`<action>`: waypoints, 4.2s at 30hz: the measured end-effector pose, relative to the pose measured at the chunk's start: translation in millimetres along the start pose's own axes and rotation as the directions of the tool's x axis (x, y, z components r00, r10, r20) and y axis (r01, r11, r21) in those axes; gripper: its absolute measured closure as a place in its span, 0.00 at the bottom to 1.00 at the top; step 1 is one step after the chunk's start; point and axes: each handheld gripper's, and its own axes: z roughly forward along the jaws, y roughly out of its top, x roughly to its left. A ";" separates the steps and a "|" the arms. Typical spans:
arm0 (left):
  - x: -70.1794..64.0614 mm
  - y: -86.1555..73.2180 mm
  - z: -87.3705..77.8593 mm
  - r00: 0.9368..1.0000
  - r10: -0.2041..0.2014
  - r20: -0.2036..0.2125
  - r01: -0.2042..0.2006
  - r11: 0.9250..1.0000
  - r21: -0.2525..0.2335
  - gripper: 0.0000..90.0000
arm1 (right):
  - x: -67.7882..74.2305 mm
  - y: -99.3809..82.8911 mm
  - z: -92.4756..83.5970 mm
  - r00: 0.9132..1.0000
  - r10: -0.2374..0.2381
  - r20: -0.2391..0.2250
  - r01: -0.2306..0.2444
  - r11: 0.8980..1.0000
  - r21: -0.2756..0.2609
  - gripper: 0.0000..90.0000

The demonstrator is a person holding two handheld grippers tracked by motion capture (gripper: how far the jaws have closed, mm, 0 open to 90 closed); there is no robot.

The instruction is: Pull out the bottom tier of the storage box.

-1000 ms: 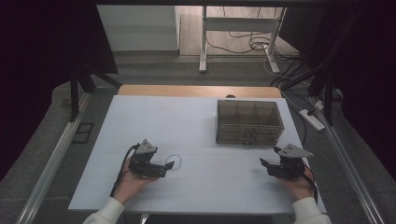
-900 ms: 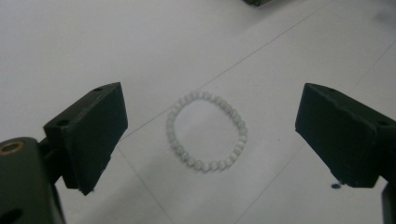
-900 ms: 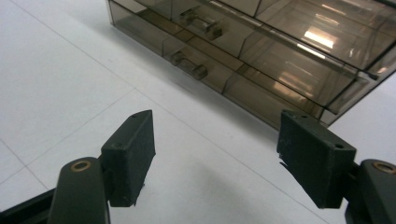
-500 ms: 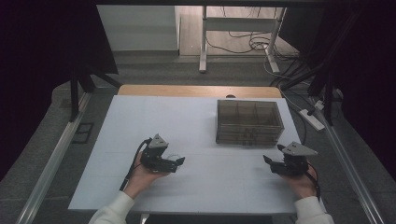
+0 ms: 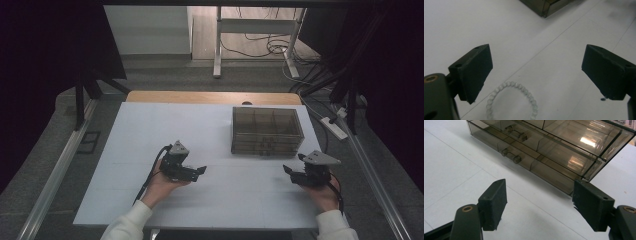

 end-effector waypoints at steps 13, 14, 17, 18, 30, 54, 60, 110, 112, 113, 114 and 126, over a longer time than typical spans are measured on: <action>-9.3 13.1 19.8 0.999 0.015 0.028 -0.016 1.000 0.012 0.11 | -4.5 -0.8 5.2 1.000 -0.002 0.007 0.001 1.000 0.016 0.31; -9.5 13.6 20.5 1.000 0.014 0.028 -0.015 1.000 0.012 0.11 | -5.0 -0.9 5.6 1.000 0.002 0.006 -0.002 1.000 0.014 0.31; -9.8 15.8 23.8 0.999 0.016 0.030 -0.016 1.000 0.014 0.11 | -5.7 -0.8 6.3 1.000 0.002 0.009 -0.002 1.000 0.014 0.31; -10.1 16.3 24.8 0.999 0.014 0.031 -0.014 1.000 0.015 0.11 | -6.1 -0.8 6.7 1.000 0.003 0.009 -0.003 1.000 0.014 0.31; -13.3 24.2 39.0 0.999 0.022 0.042 -0.023 0.999 0.026 0.11 | -9.4 -1.2 10.2 1.000 0.008 0.011 -0.009 1.000 0.027 0.31; -25.8 34.4 68.3 0.997 0.054 0.052 -0.058 0.996 0.067 0.14 | -18.7 -1.9 19.2 0.999 0.030 0.021 -0.031 0.999 0.040 0.31; -27.1 37.3 73.2 0.997 0.059 0.052 -0.063 0.996 0.069 0.14 | -20.4 -2.5 21.0 0.999 0.038 0.027 -0.039 0.998 0.049 0.31; -30.3 50.8 109.9 0.991 0.109 0.077 -0.115 0.990 0.076 0.32 | -33.1 -6.0 34.5 0.996 0.052 0.072 -0.057 0.996 0.067 0.46; -30.6 51.4 111.0 0.991 0.111 0.077 -0.116 0.990 0.074 0.32 | -34.0 -6.5 35.3 0.996 0.056 0.073 -0.061 0.996 0.067 0.47; -30.7 51.7 111.5 0.991 0.113 0.077 -0.119 0.990 0.074 0.33 | -34.5 -6.7 35.6 0.996 0.057 0.074 -0.062 0.996 0.069 0.47; -30.9 52.0 112.1 0.991 0.115 0.074 -0.120 0.990 0.073 0.33 | -34.9 -6.8 35.6 0.996 0.057 0.073 -0.063 0.995 0.073 0.48; -31.5 55.1 116.9 0.991 0.119 0.068 -0.123 0.990 0.064 0.35 | -35.7 -6.9 34.3 0.995 0.060 0.074 -0.065 0.995 0.073 0.58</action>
